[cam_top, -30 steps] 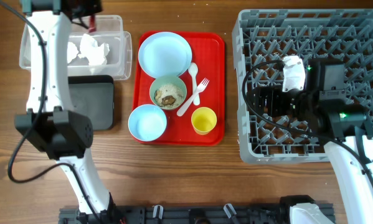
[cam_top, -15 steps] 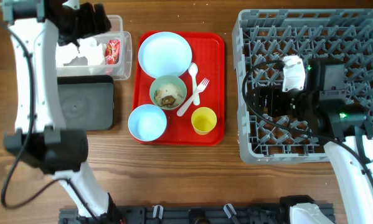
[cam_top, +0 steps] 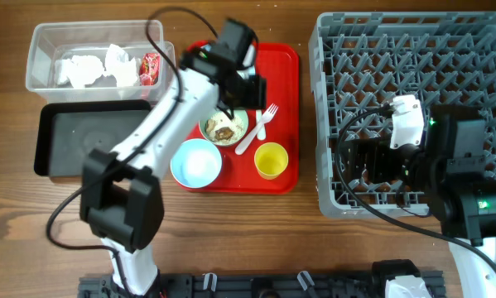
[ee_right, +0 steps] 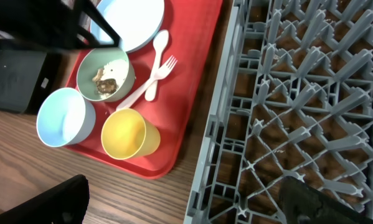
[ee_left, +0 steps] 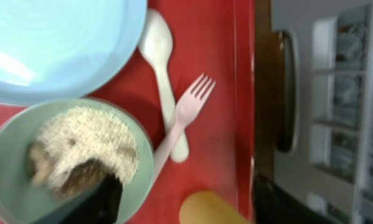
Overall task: Sort waste into correct bins and load items into the dishwasher rack
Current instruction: 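Grasp the green bowl rim with the left gripper and lift, then tip the green bowl over the black tray to dump the rice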
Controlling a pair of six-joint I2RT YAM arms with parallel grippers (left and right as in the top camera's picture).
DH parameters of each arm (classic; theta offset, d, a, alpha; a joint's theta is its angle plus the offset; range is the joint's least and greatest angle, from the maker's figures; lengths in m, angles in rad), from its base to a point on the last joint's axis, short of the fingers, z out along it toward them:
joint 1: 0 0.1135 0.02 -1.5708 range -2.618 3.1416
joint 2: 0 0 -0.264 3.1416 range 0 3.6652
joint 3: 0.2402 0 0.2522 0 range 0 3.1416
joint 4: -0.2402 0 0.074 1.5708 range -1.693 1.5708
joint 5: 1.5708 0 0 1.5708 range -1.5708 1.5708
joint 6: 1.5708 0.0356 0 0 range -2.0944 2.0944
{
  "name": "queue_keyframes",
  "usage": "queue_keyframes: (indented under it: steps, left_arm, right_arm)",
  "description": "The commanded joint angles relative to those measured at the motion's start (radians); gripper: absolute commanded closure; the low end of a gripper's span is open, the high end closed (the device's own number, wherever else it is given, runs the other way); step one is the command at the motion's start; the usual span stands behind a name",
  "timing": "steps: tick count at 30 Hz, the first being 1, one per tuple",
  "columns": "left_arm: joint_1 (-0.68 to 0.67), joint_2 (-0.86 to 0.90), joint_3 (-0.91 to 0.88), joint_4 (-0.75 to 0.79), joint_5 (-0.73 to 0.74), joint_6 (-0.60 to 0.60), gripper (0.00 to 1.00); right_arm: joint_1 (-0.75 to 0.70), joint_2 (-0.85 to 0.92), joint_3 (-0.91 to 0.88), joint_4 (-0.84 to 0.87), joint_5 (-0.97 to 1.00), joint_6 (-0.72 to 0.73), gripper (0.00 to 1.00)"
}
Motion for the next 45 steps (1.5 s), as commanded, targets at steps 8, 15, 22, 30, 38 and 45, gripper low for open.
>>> queue_keyframes:
  steps: [8,15,22,30,38,45]
  left_arm:
    - [-0.056,0.156,-0.084,0.079,-0.138,-0.114,0.51]
    - [-0.06,0.192,-0.085,0.101,-0.152,-0.115,0.86]
    - [-0.058,0.152,-0.064,0.045,-0.113,-0.114,0.96]
    - [0.06,-0.113,0.071,-0.243,-0.105,-0.081,0.96]
    - [0.514,-0.171,-0.024,-0.373,0.217,0.311,0.96]
    - [0.908,-0.098,-0.333,-0.127,0.682,0.509,0.96]
  right_arm:
    - [0.003,0.002,0.017,0.002,0.01,0.002,0.01]
    - [0.003,0.002,0.017,0.002,0.01,0.001,0.0]
    - [0.003,0.002,0.017,0.004,0.01,0.001,0.0]
    - [0.003,0.002,0.017,0.014,0.01,0.002,0.0]
    - [0.003,0.002,0.017,0.014,0.01,0.004,0.0]
    - [0.003,0.002,0.017,0.032,0.009,0.005,0.0]
